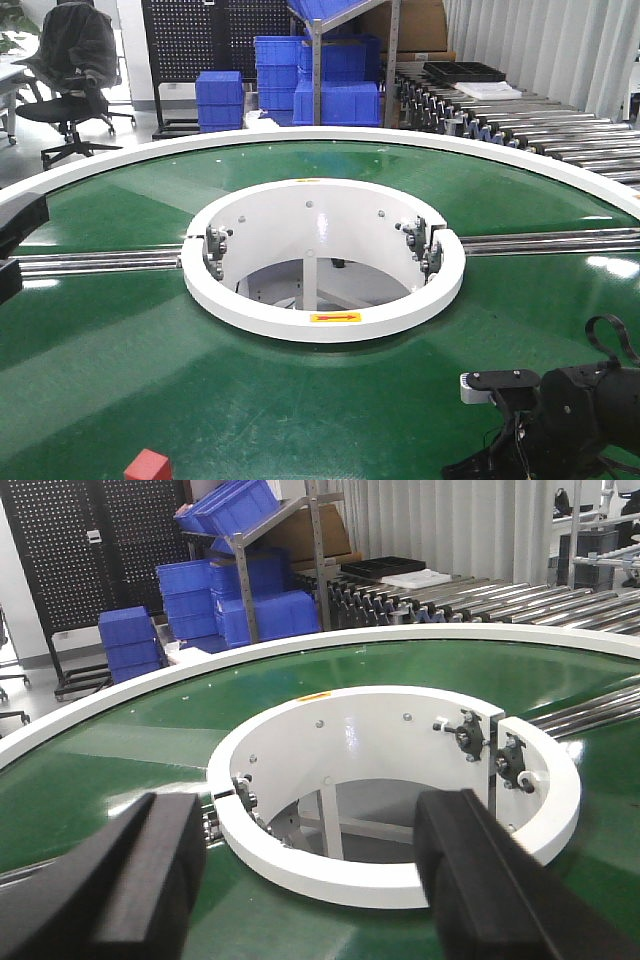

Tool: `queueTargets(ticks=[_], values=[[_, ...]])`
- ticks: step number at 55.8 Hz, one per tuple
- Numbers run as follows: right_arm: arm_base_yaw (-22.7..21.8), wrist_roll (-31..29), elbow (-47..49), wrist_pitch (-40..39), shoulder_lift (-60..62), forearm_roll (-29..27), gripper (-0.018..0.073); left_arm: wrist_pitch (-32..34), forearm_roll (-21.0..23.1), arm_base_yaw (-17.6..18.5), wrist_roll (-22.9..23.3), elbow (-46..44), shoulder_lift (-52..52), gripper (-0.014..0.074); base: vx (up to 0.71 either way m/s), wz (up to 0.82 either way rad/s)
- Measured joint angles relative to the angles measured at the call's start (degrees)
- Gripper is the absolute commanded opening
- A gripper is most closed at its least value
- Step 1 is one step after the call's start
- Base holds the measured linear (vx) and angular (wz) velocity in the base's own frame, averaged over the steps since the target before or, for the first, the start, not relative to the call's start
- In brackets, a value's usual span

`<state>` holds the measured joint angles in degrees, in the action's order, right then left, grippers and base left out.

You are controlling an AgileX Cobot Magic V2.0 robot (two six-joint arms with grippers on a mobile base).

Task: Pick red and yellow blocks into blue bin
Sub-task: 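Lower the left gripper onto the red cube and close it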

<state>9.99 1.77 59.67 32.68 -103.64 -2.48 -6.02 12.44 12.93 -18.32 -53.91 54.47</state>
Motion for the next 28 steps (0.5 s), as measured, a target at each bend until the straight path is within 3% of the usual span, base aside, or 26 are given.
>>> queueTargets(ticks=[8, 15, 28], values=[[0.0, -1.8, 0.0, 0.8, 1.7, 0.2, -0.0012, -4.7, 0.0, 0.0, 0.0, 0.0, 0.1, 0.0569, 0.00, 0.00], [0.0, -3.0, 0.0, 1.1, 4.7, 0.2, -0.0010, -14.0, -0.2, 0.0, 0.0, -0.1, 1.7, 0.0569, 0.00, 0.00], [0.0, -4.4, 0.1, 1.2, 7.7, -1.2, -0.0010, -23.2, -0.7, 0.0, 0.0, -0.1, 12.3, 0.0569, 0.00, 0.00]])
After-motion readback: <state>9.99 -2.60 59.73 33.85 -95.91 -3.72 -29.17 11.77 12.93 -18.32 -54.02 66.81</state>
